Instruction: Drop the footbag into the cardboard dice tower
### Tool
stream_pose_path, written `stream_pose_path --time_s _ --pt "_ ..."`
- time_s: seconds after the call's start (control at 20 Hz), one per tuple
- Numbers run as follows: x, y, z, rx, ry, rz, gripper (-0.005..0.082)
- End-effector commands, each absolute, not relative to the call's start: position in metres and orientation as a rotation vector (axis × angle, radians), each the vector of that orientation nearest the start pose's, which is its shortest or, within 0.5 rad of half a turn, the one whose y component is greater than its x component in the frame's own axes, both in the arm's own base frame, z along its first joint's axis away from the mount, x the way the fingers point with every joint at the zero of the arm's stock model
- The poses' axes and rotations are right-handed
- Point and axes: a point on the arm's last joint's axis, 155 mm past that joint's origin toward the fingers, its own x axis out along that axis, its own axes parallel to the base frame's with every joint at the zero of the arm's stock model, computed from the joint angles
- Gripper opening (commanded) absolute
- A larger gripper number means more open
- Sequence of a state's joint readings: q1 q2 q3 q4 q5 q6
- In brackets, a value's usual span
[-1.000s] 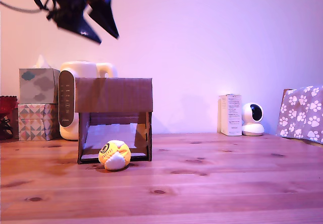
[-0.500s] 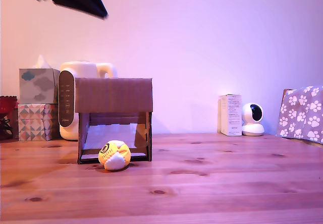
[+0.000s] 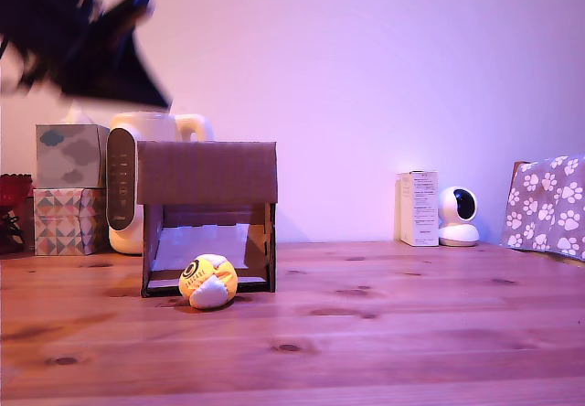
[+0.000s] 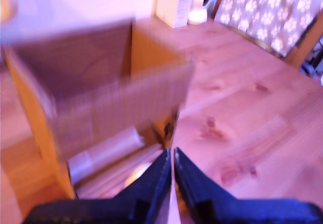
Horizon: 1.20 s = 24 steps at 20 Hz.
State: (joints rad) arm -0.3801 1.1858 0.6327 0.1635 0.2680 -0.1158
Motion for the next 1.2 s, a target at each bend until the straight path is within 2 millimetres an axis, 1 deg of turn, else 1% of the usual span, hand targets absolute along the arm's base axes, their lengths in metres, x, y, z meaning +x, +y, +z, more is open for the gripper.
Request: stream_pose_path --time_s 0.0,0.2,0.35,0.4,0.5,0.8,0.9,1.05,1.1,1.15 --pt "0.333 -0.186 0.178 -0.111 0.397 -0.618 -0.0024" --pt "0.308 -0.173 0.146 -0.147 0.431 -0.579 -0.0024" --pt "0.294 -0.172 0.124 -0.135 0.494 -0.581 -0.0024" --pt "0.292 -0.173 0.12 -0.133 0.509 -0.584 -0.0024" --pt "0.29 -0.176 0.12 -0.13 0.512 -0.595 -0.0024" --pt "0.291 -0.177 0.119 -0.129 0.511 -0.597 -0.0024" --pt "0.293 -0.182 0.118 -0.127 0.506 -0.608 -0.0017" --pt "0.297 -0.191 0.106 -0.121 0.521 -0.625 0.0079" --pt "0.298 -0.195 0.101 -0.119 0.526 -0.631 0.0144" --pt "0.3 -0.198 0.097 -0.116 0.529 -0.637 0.0267"
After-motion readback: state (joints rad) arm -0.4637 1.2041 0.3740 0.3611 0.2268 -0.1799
